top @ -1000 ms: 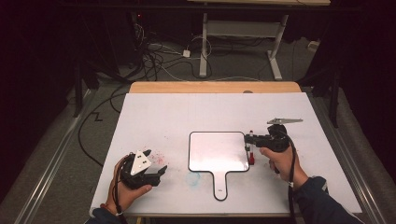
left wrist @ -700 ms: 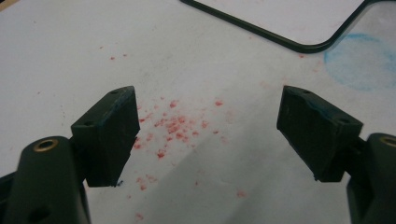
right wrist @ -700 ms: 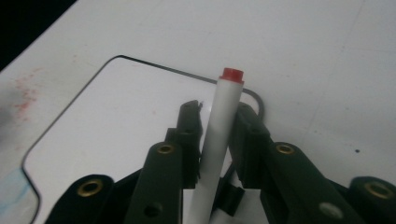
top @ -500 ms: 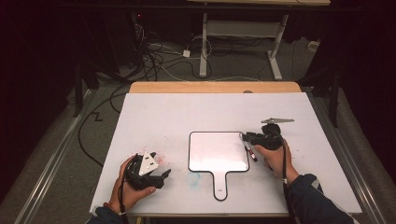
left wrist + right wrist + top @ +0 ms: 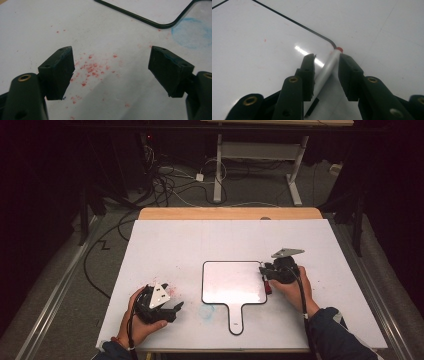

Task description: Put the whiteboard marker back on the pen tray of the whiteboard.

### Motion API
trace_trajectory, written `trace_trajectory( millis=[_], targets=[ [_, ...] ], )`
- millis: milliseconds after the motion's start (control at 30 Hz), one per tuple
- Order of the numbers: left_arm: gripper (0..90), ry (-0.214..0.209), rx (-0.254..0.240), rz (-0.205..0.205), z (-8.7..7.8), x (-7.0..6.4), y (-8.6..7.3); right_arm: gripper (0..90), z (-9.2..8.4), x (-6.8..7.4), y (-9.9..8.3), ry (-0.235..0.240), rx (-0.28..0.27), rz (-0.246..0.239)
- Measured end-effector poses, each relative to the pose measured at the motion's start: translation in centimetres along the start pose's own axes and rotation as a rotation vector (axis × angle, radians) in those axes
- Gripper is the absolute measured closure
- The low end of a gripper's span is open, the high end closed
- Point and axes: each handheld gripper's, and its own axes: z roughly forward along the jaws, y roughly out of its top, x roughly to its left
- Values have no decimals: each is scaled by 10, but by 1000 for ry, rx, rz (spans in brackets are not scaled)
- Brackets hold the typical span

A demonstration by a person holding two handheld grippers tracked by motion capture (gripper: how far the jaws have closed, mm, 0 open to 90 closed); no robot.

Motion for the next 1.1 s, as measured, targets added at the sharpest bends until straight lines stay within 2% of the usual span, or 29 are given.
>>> trace_trajectory(
  millis=[100, 267, 400, 467, 567, 600, 1100],
  targets=[
    [204, -1, -5, -4, -1, 0, 1, 651, -2, -3, -2, 11, -2, 11],
    [203, -5, -2, 0, 0, -1, 0, 637, -3, -1, -1, 5, -9, -16],
    [203, -4, -8, -1, -1, -1, 1, 631, -8, 1, 1, 3, -43, -38],
    [203, -3, -6, 0, -1, -1, 1, 622, -13, 1, 3, -14, -63, -43],
    [204, -3, -7, 3, -1, -1, 1, 600, -22, 1, 5, -2, -116, -62],
    [204, -2, -7, 3, -1, -1, 1, 595, -25, 1, 6, -12, -123, -74],
    [204, 5, -4, 5, 1, -1, 0, 335, -75, 5, 10, -24, -272, -191]
  ],
)
